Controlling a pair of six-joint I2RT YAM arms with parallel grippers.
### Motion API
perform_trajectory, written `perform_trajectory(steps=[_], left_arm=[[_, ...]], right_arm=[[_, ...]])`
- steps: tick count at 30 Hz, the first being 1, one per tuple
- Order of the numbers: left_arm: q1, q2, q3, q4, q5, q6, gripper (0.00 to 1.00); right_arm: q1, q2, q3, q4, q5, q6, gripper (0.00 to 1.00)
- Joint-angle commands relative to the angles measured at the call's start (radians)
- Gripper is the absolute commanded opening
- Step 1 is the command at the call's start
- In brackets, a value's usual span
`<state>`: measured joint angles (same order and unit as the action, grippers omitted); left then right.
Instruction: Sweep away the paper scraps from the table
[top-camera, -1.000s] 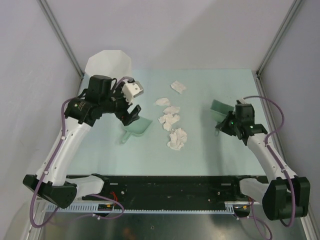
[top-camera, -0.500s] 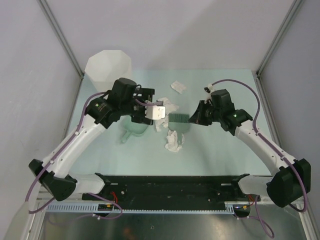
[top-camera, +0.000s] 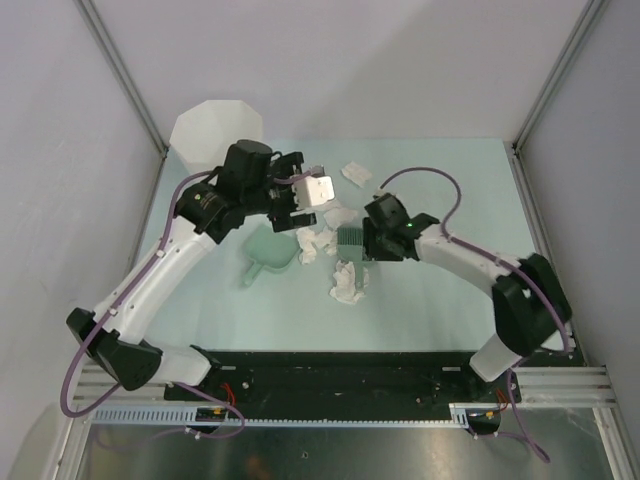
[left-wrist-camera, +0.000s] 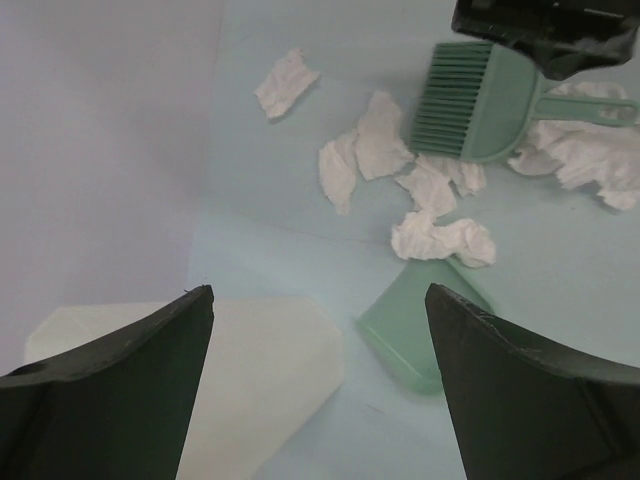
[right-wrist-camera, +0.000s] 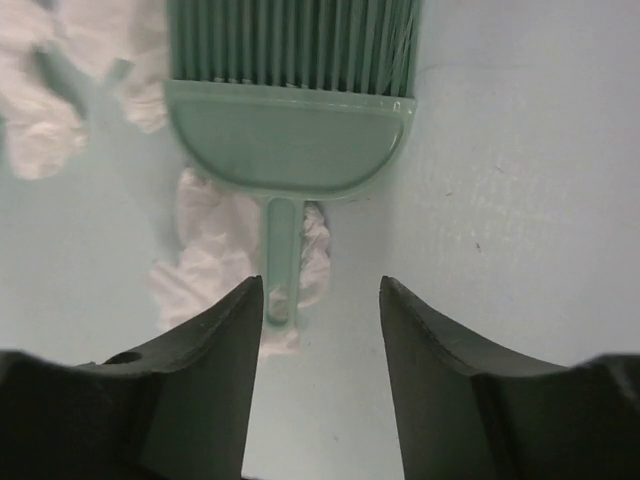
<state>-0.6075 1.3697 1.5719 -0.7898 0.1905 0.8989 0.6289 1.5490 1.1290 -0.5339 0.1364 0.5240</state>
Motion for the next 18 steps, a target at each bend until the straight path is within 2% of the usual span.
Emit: perform_trajectory(steps=[1,7,18], left_arm=[[0.015,-0.078,-0.055,0.009,0.087,-0.103,0.91],[0.035,-0.103,-0.092,0.009,0.104,-0.110,0.91],[0.055,-0.103,-0.090,0.009,0.135,-0.126,0.91]], right_arm=[[0.029,0.118,0.064,0.026,0.085,0.018,0.52],[0.058,0.206,0.069,0.095,0.020,0.024,0.53],[0.089,0.295,0.097,0.100,0.020,0.036,0.52]])
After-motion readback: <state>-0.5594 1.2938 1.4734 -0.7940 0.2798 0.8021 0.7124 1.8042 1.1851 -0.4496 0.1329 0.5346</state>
